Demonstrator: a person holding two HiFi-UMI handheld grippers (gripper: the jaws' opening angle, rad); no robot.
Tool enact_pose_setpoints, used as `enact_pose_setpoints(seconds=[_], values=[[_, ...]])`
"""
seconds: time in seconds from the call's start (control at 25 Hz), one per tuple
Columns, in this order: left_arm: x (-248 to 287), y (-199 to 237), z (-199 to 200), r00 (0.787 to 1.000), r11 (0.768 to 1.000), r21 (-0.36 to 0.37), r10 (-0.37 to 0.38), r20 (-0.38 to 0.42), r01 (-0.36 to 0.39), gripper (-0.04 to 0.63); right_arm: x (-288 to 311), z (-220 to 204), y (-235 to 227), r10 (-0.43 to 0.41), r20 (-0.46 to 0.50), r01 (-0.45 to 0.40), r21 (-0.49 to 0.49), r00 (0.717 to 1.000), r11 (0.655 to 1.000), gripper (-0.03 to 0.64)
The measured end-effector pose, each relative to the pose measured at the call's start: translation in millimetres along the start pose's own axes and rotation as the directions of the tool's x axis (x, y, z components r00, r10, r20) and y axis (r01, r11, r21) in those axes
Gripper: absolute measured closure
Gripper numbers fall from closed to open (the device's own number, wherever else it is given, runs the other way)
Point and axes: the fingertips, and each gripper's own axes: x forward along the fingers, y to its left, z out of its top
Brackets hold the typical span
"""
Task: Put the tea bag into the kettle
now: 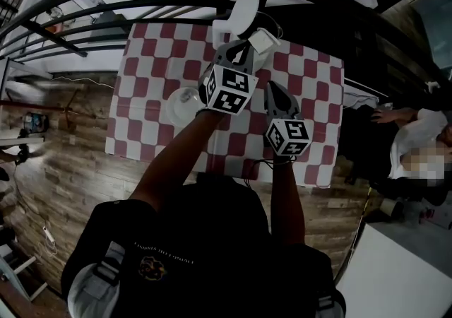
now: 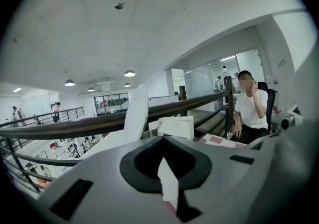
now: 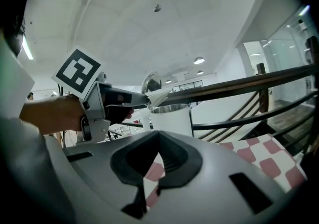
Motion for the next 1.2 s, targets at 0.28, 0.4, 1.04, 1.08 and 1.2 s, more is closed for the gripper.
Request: enact_pose_setpoints(seconds=[0.28,0.4,1.04,1.08,1.2], values=[[13.5,5.6,-2.9,0.997,0.996,-0.042,0.083,-0.008,-0.083,0.588,3.0,0.6,-6.8,0.004,-0.002,-0.004,0.009,1.0,1.0,0.604],[18.6,8.3,-4.5,0.995,0.993,-0.057,0.1,-0.01,-0.1,0.588,5.8,-1.3,-10.5,0.006,-0.007,-0.005,0.013,1.0,1.0,0.604],[34.8,11.0,-12.1,0.993,0.989,-0.086,0.115,-0.024,-0.117,0.588,15.1,1.2,-19.5,0.024,-0.003,-0.024,0.018,1.0,1.0,0.604],[35.3,10.8,-12.4,0.993,0.989,-0.086,0.115,-0.025,-0.117,0.588,15.3,1.1,-20.1,0.023,-0.004,-0.023,0.018,1.0,1.0,0.604],[36.3,11.3,-13.2,0.993,0.989,-0.085,0.117,-0.029,-0.119,0.586,16.4,1.5,-19.8,0.024,-0.005,-0.024,0.016,1.0,1.0,0.604]])
